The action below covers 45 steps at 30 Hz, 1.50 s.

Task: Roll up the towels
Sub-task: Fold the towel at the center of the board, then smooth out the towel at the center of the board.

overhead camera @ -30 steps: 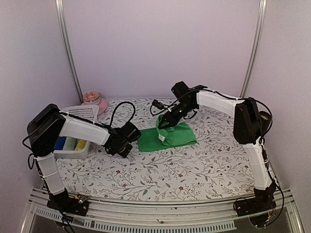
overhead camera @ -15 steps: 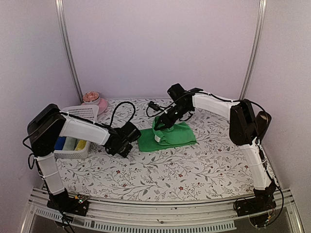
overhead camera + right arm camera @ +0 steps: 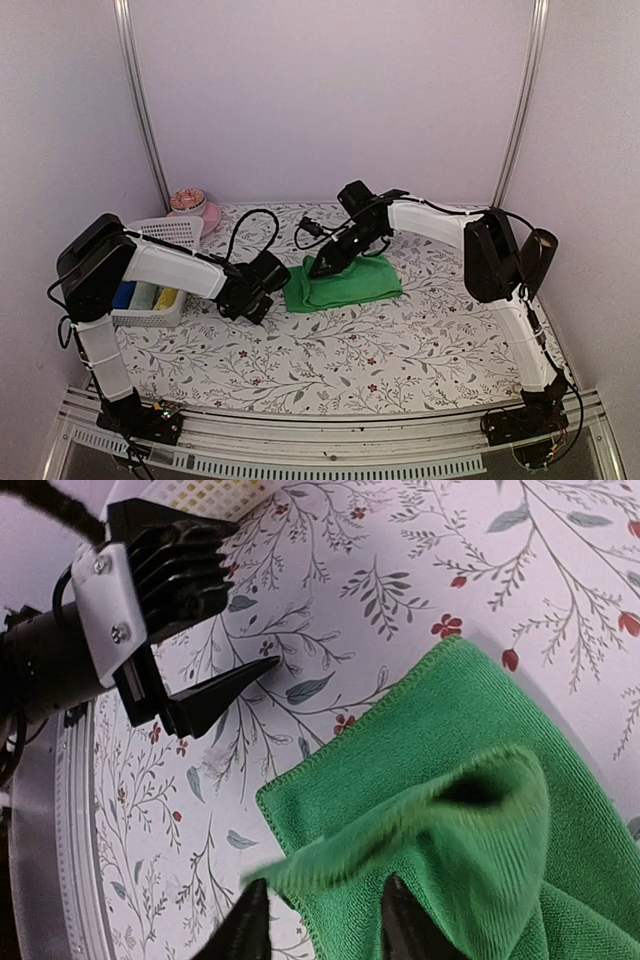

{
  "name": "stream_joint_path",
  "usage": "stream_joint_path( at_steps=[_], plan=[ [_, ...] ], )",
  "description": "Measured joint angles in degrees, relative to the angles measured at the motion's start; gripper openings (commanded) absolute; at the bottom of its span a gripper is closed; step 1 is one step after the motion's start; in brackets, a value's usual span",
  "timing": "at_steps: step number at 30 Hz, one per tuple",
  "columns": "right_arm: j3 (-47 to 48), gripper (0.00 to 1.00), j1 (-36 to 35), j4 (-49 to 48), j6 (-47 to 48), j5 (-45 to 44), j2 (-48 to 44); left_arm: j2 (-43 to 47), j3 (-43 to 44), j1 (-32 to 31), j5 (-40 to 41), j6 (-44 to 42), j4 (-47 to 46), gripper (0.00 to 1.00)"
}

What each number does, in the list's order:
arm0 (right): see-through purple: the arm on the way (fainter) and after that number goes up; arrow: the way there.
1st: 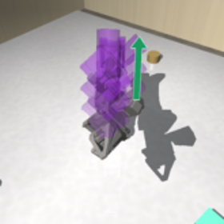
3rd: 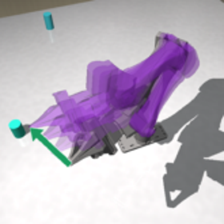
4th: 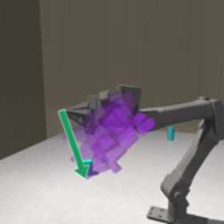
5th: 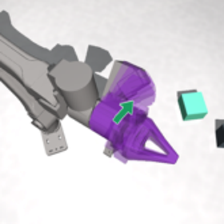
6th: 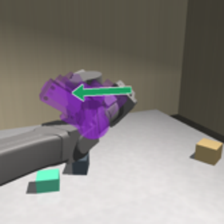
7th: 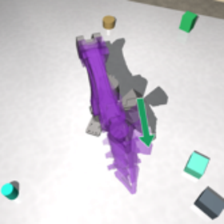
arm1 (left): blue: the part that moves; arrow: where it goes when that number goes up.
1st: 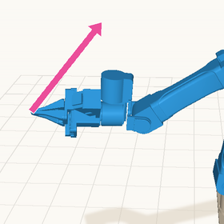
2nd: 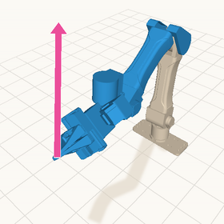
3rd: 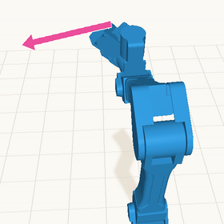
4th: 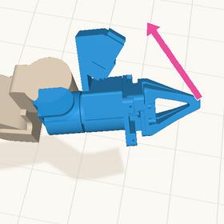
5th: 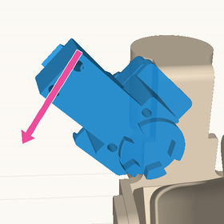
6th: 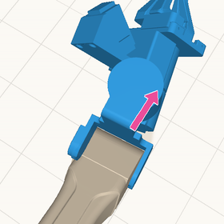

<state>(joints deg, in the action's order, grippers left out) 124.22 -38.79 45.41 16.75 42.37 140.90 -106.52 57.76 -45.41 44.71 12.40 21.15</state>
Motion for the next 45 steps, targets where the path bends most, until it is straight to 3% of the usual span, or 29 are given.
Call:
stream_joint_path(
  at_steps=[4, 10, 14, 16, 21, 24, 25, 26, 34, 42, 45],
  plan=[
    [0.0, 0.58, -0.2, 0.0, 0.0, 3.0, 0.1, 0.0, 0.0, 0.0, 0.0, 0.0, 0.0, 0.97],
    [0.0, 0.59, -0.3, 1.0, 1.3, 6.1, -0.7, 0.4, 0.4, 0.0, -1.2, 0.0, 0.6, 0.97],
    [-2.2, 0.59, 0.3, 1.9, 3.0, 3.7, -6.4, 2.4, 2.7, 0.0, -4.5, -0.4, 1.9, 0.97],
    [-4.9, 0.58, 1.2, 1.9, 3.9, 2.4, -11.1, 4.2, 4.9, 0.3, -7.8, -1.0, 1.7, 0.97],
    [-14.6, 0.5, 5.4, 0.0, 5.4, -1.5, -21.5, 6.2, 11.3, 3.5, -20.2, -2.6, -2.1, 0.86],
    [-21.0, 0.4, 8.8, -1.9, 5.6, -3.7, -23.6, 4.3, 15.1, 6.6, -28.0, -4.3, -4.8, 0.82],
    [-26.6, 0.34, 12.8, -3.0, 4.9, -5.9, -22.5, 0.5, 17.8, 8.7, -34.6, -6.5, -7.0, 0.79],
    [-26.7, 0.33, 12.9, -3.0, 4.9, -6.0, -22.4, 0.4, 17.8, 8.7, -35.0, -6.5, -7.1, 0.78],
    [-28.1, 0.32, 16.5, -4.6, 4.1, -8.8, -18.1, -10.6, 22.7, 13.1, -50.0, -10.6, -7.2, 0.7],
    [-28.1, 0.32, 15.9, -4.9, 3.8, -9.3, -16.1, -11.9, 23.1, 15.4, -55.0, -12.0, -7.1, 0.65],
    [-28.0, 0.38, 15.9, -5.4, 3.6, -9.2, -16.0, -11.9, 23.2, 15.6, -57.1, -12.4, -7.2, 0.65]
  ],
)
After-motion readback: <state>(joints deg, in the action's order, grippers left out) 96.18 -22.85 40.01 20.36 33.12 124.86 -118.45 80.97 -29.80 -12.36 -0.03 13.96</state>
